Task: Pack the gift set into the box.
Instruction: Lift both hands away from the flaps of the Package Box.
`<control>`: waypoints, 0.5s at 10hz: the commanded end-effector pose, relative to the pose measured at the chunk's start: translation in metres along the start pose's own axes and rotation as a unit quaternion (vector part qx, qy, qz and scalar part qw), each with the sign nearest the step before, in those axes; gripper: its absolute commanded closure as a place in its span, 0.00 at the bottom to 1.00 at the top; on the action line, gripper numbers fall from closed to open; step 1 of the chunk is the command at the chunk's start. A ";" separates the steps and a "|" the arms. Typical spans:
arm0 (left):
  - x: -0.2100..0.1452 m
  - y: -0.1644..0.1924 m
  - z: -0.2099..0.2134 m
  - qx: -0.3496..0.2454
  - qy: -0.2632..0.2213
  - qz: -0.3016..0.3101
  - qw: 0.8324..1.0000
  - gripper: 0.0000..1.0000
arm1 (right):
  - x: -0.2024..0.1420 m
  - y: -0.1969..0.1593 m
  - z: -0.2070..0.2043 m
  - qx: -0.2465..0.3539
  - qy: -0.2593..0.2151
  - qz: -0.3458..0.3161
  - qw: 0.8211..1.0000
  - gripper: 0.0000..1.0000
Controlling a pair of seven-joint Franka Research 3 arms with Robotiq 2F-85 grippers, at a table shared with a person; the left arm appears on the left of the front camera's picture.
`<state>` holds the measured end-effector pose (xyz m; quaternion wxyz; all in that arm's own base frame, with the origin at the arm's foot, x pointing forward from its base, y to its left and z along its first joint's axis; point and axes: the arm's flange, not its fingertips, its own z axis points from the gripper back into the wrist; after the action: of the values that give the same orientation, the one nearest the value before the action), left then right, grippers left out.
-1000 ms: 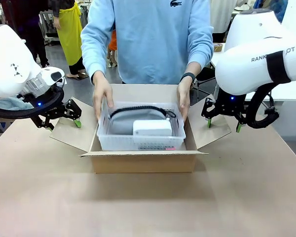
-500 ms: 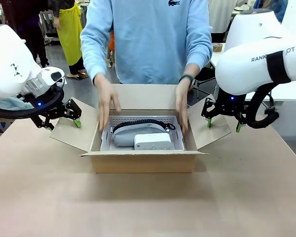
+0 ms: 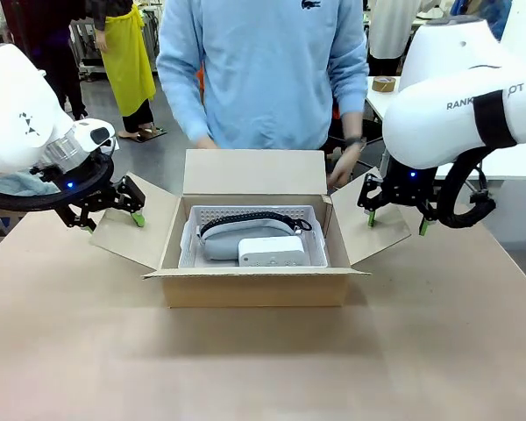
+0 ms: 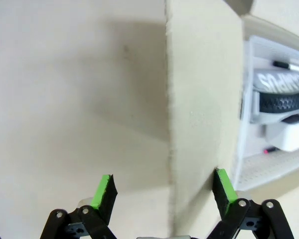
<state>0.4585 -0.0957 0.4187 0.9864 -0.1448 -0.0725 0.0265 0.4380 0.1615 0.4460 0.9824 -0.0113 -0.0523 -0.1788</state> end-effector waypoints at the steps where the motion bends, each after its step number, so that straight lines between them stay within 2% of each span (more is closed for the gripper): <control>1: -0.020 0.007 0.046 -0.126 0.046 -0.053 0.990 0.00 | -0.010 -0.029 0.037 0.113 0.024 0.078 0.990 0.00; 2: -0.031 0.020 0.070 -0.199 0.067 -0.082 0.974 0.00 | -0.012 -0.055 0.054 0.187 0.033 0.099 0.977 0.00; 3: -0.039 0.040 0.087 -0.273 0.107 -0.121 0.948 0.00 | -0.012 -0.086 0.064 0.282 0.060 0.127 0.949 0.00; 4: -0.042 0.057 0.095 -0.332 0.152 -0.174 0.915 0.00 | -0.009 -0.115 0.066 0.369 0.093 0.135 0.915 0.00; 5: -0.040 0.081 0.096 -0.418 0.177 -0.184 0.872 0.00 | 0.000 -0.159 0.055 0.493 0.140 0.099 0.853 0.00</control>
<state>0.3827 -0.0232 0.4975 0.8700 -0.4567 -0.0219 -0.1843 0.3841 0.0581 0.5249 0.9400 0.3277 -0.0828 -0.0467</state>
